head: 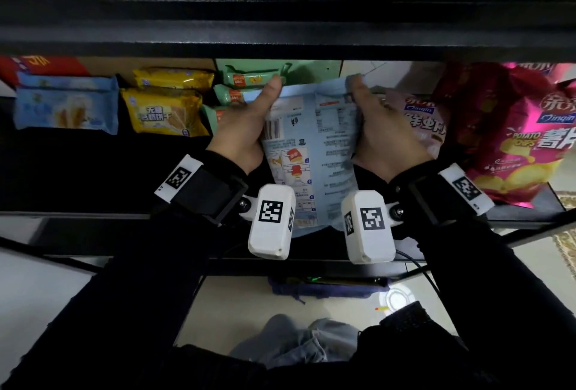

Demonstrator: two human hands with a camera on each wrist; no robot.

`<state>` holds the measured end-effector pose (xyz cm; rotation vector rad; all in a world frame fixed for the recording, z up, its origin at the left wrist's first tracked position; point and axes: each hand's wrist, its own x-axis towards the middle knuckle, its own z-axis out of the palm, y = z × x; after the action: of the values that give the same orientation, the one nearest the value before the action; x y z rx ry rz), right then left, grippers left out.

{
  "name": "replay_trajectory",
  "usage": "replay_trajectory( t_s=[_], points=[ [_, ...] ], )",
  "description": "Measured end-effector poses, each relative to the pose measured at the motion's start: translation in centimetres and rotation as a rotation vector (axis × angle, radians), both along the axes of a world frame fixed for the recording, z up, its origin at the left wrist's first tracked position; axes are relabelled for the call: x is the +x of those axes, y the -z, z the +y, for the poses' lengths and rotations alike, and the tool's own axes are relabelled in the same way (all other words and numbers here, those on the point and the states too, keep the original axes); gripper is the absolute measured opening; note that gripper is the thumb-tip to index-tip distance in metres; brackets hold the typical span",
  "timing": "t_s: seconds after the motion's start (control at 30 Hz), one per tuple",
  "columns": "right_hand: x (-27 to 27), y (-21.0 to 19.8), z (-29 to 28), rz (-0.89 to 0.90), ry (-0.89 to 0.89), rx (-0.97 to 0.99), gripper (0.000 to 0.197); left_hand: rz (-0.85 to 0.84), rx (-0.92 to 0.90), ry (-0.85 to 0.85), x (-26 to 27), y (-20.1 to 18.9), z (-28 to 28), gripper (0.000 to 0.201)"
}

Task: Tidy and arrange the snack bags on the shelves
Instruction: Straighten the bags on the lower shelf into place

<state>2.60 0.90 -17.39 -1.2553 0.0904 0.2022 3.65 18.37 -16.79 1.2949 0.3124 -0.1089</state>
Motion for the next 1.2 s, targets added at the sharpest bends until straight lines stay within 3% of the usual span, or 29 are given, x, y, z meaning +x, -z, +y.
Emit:
replay_trajectory(
  t_s=[0.1,0.17,0.23,0.3,0.4,0.47,0.57,0.63,0.7,0.8,0.87,1.0,1.07,1.13,1.2],
  points=[
    [-1.0,0.1,-0.7,-0.176,-0.249,-0.19,0.032,0.038,-0.098,-0.013,0.2,-0.7,0.0,0.053],
    [-1.5,0.2,-1.1,-0.272,-0.217,-0.22,0.04,0.039,-0.199,0.036,0.6,-1.1,0.1,0.045],
    [-1.7,-0.3,-1.6,-0.362,-0.139,-0.194,0.043,0.038,-0.316,0.102,1.0,-1.3,0.7,0.051],
    [-1.7,-1.2,-2.2,-0.47,-0.105,-0.215,0.041,0.062,-0.305,0.223,1.1,-1.4,1.4,0.044],
    [-1.7,-2.5,-2.1,-0.72,-0.163,-0.502,0.041,0.07,-0.264,0.472,0.8,-1.2,2.4,0.044],
    [-1.5,-2.5,-2.3,-0.8,-0.202,-0.679,0.03,0.082,-0.292,0.65,0.5,-1.2,2.5,0.052],
    [-1.9,-1.3,-3.1,-0.739,-0.11,-0.725,0.027,0.072,-0.276,0.671,0.8,-0.2,2.8,0.058],
    [-2.2,-0.3,-3.5,-0.615,0.027,-0.499,0.039,0.015,-0.23,0.631,0.9,1.1,2.7,0.056],
    [-2.4,0.6,-3.6,-0.379,0.102,-0.236,0.039,-0.074,-0.105,0.607,0.5,2.2,2.2,0.054],
    [-2.2,2.0,-4.0,-0.031,0.006,-0.054,0.062,-0.145,0.003,0.649,-0.2,3.0,1.3,0.057],
    [-2.1,2.6,-4.5,-0.001,-0.059,-0.132,0.061,-0.168,0.048,0.672,-0.3,3.3,1.0,0.062],
    [-2.0,3.5,-4.9,-0.1,-0.056,-0.37,0.032,-0.185,0.181,0.737,-0.2,3.3,0.2,0.079],
    [-2.2,3.9,-5.0,-0.115,-0.003,-0.38,0.035,-0.131,0.15,0.709,-0.3,3.4,-0.7,0.08],
    [-2.4,4.2,-4.9,-0.13,0.007,-0.388,0.048,-0.143,0.154,0.6,-0.6,3.8,-2.1,0.06],
    [-2.3,4.4,-4.8,-0.167,0.017,-0.428,0.048,-0.197,0.175,0.473,-0.6,4.4,-3.6,0.039]
  ],
)
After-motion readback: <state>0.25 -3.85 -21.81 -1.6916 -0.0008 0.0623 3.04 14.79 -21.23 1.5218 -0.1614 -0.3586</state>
